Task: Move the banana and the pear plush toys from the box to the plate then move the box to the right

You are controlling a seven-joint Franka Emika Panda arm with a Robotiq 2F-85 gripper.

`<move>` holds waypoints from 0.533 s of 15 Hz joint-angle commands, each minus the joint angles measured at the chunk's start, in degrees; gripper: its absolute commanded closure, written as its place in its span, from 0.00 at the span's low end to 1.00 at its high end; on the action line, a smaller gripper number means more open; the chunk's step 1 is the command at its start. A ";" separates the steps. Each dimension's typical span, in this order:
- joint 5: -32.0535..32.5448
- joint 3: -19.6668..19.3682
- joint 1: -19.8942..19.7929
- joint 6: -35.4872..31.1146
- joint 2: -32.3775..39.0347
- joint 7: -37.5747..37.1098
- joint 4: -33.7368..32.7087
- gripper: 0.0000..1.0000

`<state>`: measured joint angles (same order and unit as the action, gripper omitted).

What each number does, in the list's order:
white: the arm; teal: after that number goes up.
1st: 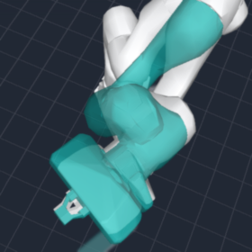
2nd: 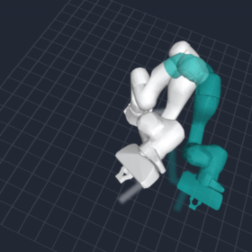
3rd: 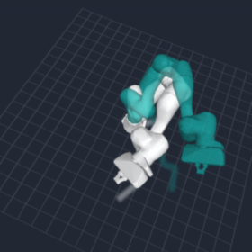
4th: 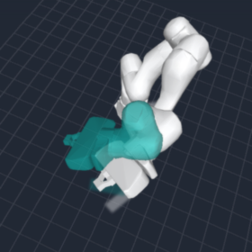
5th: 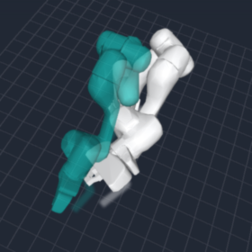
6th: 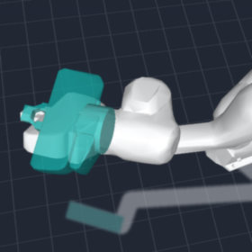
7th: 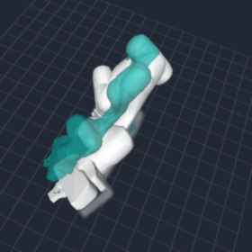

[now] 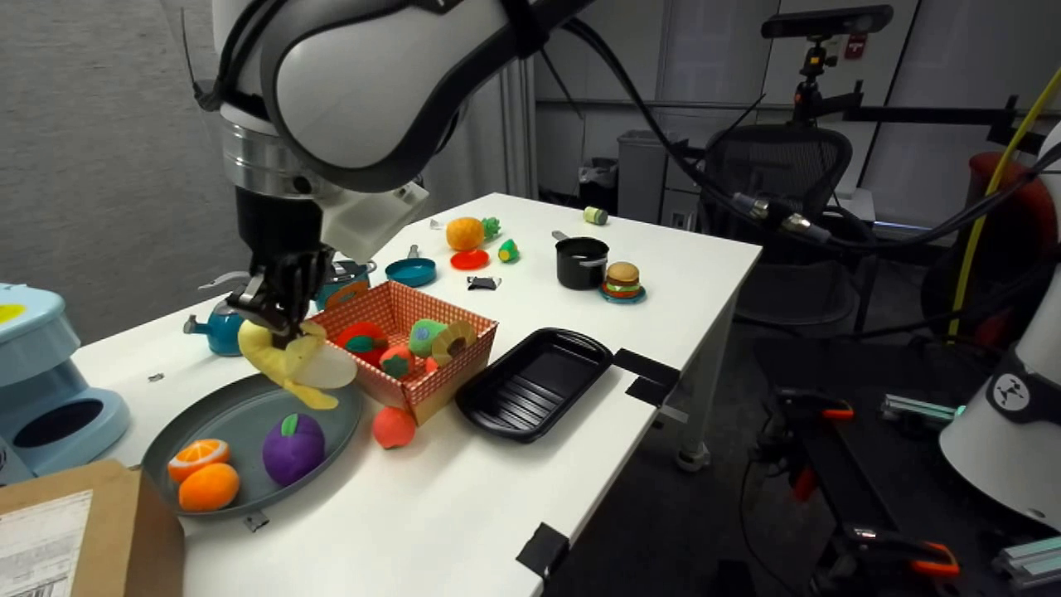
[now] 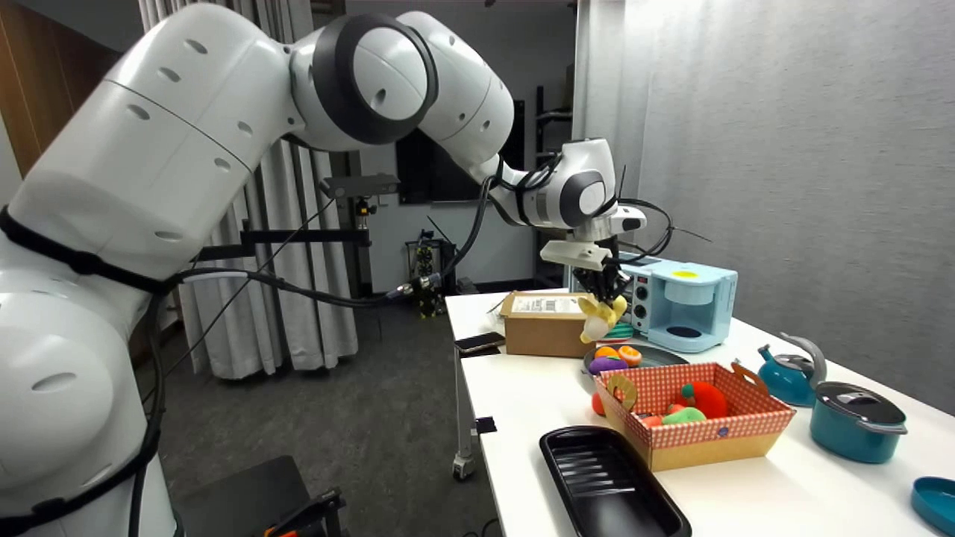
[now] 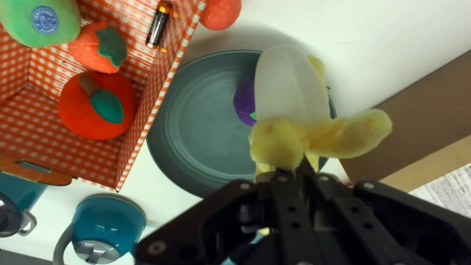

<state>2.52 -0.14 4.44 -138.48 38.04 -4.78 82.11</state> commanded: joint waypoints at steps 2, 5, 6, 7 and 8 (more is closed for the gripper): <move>0.40 -1.46 -0.23 0.88 8.46 -0.97 -10.18 0.98; 0.36 -2.57 -0.40 2.20 12.65 -1.82 -14.95 0.98; 0.36 -2.88 -0.42 2.41 13.63 -1.99 -16.05 0.98; 0.29 -3.15 -0.43 2.82 14.38 -2.35 -17.00 0.98; 0.43 -3.45 -0.38 3.22 14.96 -2.56 -17.74 0.68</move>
<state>2.56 -2.86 4.07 -138.23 49.48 -5.51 70.57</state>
